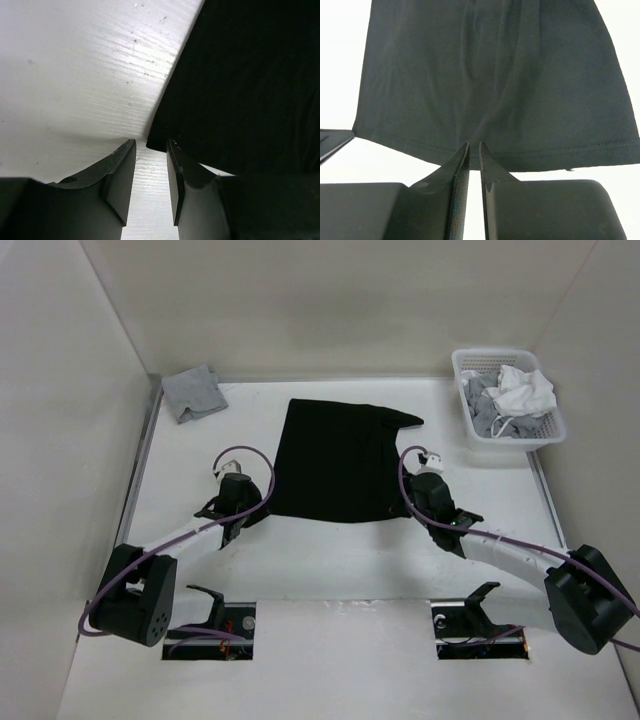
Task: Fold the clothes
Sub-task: Flatten the tank top out
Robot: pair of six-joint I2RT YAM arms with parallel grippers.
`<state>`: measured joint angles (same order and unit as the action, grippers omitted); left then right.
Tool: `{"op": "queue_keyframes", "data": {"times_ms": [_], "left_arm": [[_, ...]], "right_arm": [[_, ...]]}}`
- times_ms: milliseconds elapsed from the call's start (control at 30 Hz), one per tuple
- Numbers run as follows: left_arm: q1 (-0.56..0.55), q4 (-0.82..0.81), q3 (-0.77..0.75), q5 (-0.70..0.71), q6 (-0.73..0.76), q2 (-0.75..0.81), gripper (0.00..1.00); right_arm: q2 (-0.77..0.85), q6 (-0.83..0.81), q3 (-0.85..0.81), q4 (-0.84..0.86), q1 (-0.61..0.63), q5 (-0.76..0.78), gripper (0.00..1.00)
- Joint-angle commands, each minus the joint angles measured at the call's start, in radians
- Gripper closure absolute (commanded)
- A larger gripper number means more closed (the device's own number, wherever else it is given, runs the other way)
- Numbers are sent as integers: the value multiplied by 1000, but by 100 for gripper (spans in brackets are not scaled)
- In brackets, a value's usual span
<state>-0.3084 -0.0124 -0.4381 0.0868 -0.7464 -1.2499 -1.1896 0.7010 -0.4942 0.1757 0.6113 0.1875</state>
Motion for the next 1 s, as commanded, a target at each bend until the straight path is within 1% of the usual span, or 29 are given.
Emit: {"op": "queue_keyframes", "data": {"times_ms": [0,100,167,267,433,500,633,700,800,900,933,967], "left_arm": [[-5,-34,-14,13,16,-35,71],[-7,-63,-16,8,18,-63,71],[-2,-66,-16,8,19,-68,73],[5,-69,-14,5,24,-60,80],[12,-70,-14,-1,19,-33,93],[15,-84,-16,-10,9,-7,97],[22,-89,-16,-16,-39,90,100],[30,-77,-7,-9,-62,167,100],[71,-52,10,-13,-87,262,100],[110,-37,33,-22,-102,309,100],[120,-37,45,-25,-105,317,100],[131,-37,56,-27,-107,322,100]], "right_arm": [[22,6,-3,67,11,13,83],[10,6,-3,71,11,12,83],[8,6,-1,73,11,12,82],[13,6,9,74,0,16,79],[48,11,45,74,-55,41,60],[54,12,55,56,-83,65,55],[64,26,56,-42,-124,134,55],[67,19,43,-97,-121,177,55],[45,22,17,-166,-118,194,55],[-4,26,-12,-217,-112,202,55],[-22,26,-26,-243,-104,205,58],[-33,29,-38,-274,-95,214,59]]}}
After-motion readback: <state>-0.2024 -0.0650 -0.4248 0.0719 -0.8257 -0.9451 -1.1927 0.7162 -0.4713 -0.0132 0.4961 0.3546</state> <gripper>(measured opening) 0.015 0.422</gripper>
